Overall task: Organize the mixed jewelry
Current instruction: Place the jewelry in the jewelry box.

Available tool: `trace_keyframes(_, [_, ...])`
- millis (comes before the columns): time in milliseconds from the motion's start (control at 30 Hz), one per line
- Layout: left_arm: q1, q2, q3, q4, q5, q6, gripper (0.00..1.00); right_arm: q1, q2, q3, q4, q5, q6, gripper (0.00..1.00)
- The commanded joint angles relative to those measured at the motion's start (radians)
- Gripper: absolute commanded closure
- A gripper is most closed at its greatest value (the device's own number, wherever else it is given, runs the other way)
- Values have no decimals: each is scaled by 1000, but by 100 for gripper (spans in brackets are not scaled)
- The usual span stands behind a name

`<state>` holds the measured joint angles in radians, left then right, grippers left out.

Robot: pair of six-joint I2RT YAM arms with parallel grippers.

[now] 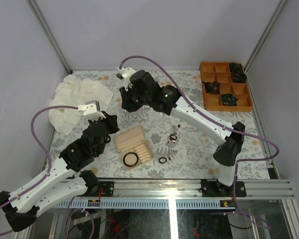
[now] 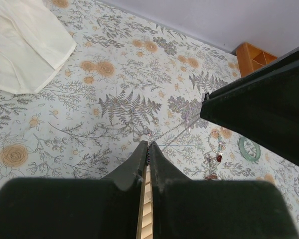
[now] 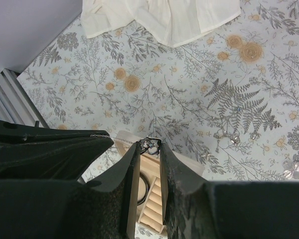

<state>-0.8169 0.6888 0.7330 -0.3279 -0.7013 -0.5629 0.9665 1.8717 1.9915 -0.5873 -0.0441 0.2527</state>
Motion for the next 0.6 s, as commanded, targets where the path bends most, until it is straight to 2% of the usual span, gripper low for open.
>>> trace_keyframes(0, [7, -12, -9, 64, -38, 15, 99, -12, 1, 66, 22, -2, -20, 83])
trace_keyframes(567, [16, -11, -15, 76, -56, 26, 99, -13, 14, 70, 30, -14, -18, 83])
